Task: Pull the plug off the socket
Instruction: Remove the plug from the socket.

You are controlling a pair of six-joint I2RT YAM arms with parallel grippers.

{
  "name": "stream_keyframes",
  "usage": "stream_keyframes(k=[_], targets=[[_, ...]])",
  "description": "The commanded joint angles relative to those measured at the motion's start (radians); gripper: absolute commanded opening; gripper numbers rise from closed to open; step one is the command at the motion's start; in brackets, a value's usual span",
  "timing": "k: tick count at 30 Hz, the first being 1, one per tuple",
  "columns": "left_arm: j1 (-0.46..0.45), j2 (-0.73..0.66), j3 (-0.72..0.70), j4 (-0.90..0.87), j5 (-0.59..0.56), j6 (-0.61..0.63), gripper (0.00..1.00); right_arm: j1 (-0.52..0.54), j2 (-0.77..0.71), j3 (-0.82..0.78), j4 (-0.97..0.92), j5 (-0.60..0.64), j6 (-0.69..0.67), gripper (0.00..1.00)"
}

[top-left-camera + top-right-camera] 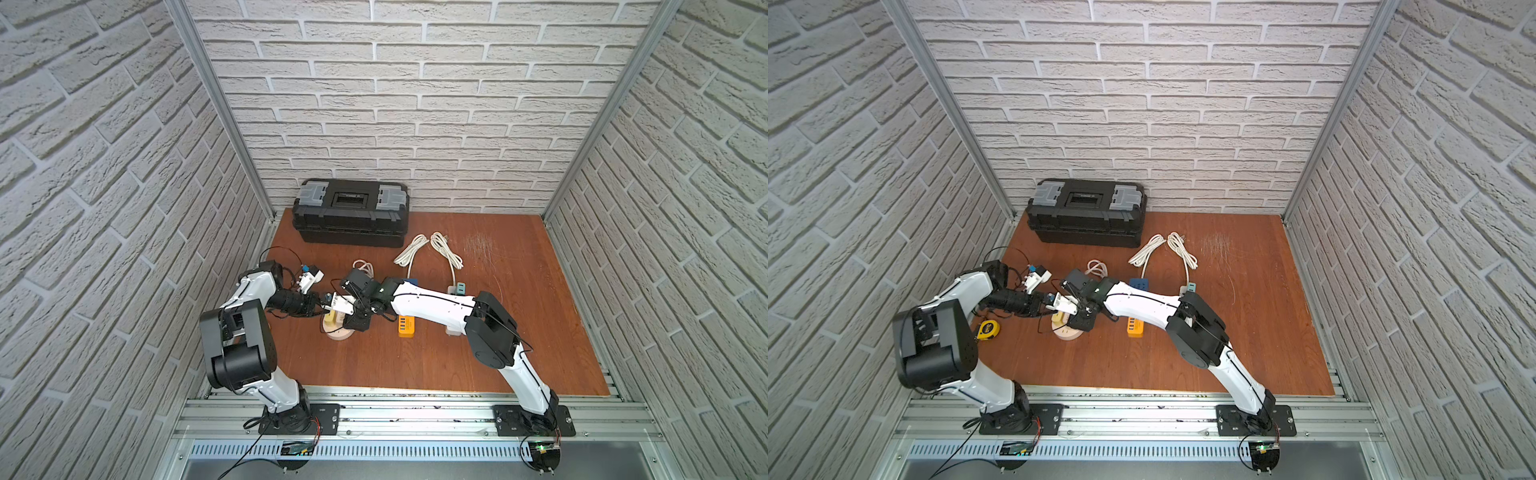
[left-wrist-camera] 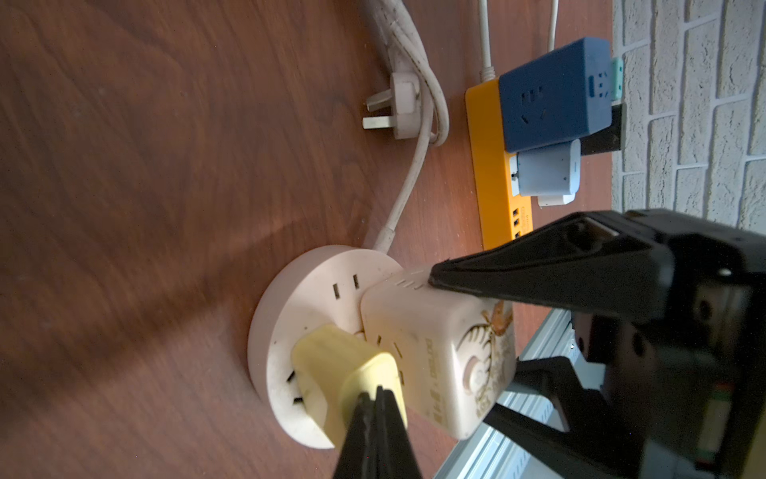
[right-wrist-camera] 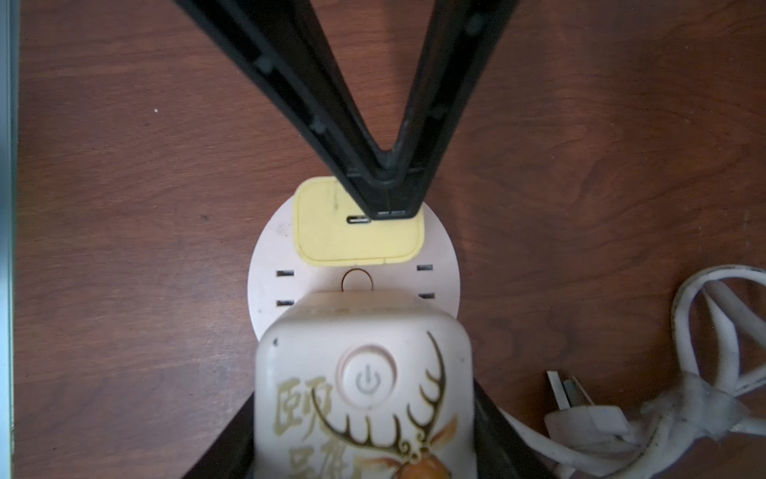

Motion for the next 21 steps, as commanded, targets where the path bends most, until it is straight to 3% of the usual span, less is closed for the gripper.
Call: stream_keyframes(k=[1, 15, 21], targets=[[-0.015, -0.009, -0.036, -0.028, -0.083, 0.051, 0.00, 0.017, -0.004, -0.007, 0.074, 0.042, 0.009, 0.02], [-0.033, 0.022, -0.054, -0.003, -0.200, 0.024, 0.00, 0.045, -0.059, -0.089, 0.169, 0.118, -0.030, 0.02], [-0.033, 0.034, -0.062, 0.014, -0.235, 0.013, 0.00, 0.046, -0.031, -0.026, 0.109, 0.096, -0.023, 0.03]])
